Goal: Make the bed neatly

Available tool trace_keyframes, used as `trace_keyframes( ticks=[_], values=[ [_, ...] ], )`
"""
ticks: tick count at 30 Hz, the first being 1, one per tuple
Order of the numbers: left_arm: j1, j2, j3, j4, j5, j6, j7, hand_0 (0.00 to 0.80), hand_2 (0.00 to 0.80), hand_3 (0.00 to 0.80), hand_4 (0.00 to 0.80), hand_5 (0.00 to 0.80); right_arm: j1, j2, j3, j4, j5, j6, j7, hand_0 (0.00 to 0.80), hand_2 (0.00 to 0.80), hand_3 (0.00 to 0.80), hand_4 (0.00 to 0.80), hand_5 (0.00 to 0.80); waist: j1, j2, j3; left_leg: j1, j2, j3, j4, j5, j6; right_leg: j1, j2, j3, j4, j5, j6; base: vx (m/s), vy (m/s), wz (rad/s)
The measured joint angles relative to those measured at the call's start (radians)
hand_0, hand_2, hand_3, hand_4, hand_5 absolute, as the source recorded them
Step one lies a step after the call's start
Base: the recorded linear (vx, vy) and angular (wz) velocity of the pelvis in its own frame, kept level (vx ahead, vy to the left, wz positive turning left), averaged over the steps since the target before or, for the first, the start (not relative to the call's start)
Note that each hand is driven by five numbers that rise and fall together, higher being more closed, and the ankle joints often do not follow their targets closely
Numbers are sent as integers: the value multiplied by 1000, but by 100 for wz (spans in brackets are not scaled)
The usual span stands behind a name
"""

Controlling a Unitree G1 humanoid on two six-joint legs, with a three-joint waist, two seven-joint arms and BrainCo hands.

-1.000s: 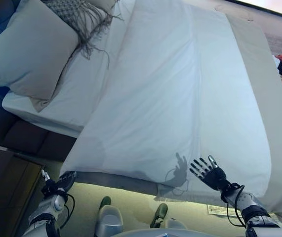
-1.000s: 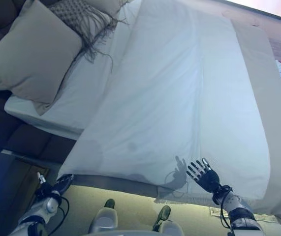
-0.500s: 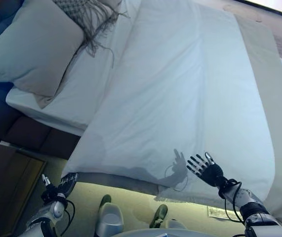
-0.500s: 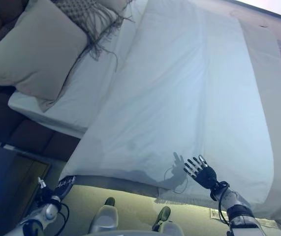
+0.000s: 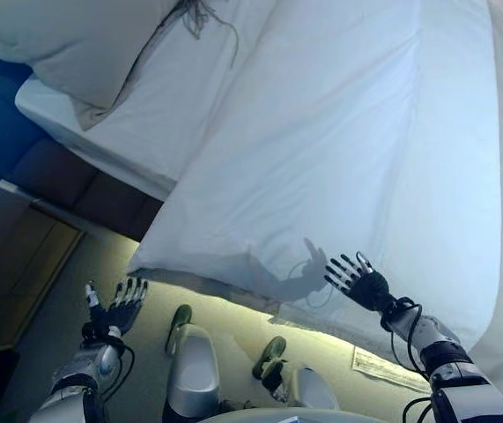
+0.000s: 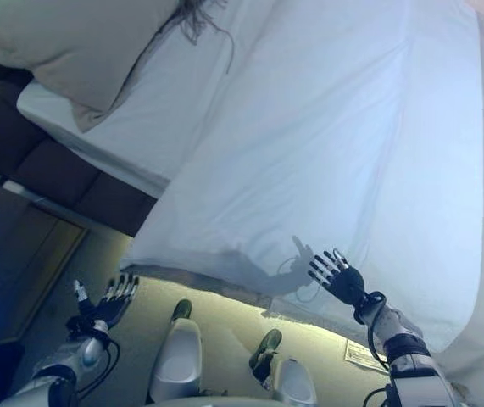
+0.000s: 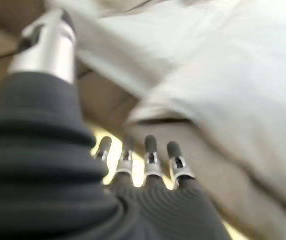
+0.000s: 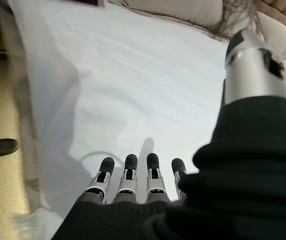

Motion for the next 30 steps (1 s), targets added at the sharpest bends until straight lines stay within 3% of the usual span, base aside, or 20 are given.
trace_keyframes(
  ticks=[7,17,20,25,30],
  values=[
    [184,18,-4,62,0,-41,-24,0,0,0,0,0,-7,2,-1,2,14,5,-16,0,0,0,0,0,50,-22,10,-52,-5,-1,84,-31,16,-36,-26,21,102,-55,3,-23,-43,15],
    [195,6,2,108,-1,-64,-40,0,0,0,0,0,-4,9,-2,8,17,19,-15,0,0,0,0,0,68,-43,6,-63,-19,0,119,-33,27,-47,-51,28,145,-59,8,29,-31,1],
    [196,16,43,130,0,-82,-38,0,0,0,0,0,8,9,-2,9,17,23,-7,0,0,0,0,0,68,-49,0,-54,-18,3,111,-32,28,-40,-51,28,140,-59,8,100,-64,0],
    [224,100,109,152,24,-109,-1,0,0,0,0,0,56,11,-3,11,2,31,21,0,0,0,0,0,36,-58,-76,12,-12,35,56,-27,28,9,-47,32,91,-47,22,97,-56,-6],
    [233,131,122,115,141,-139,52,0,0,0,0,0,113,6,-3,30,-62,33,54,0,0,0,0,0,-17,-28,-192,75,-11,89,-17,-10,26,45,-34,66,-15,-1,30,80,-50,-27]
  ],
)
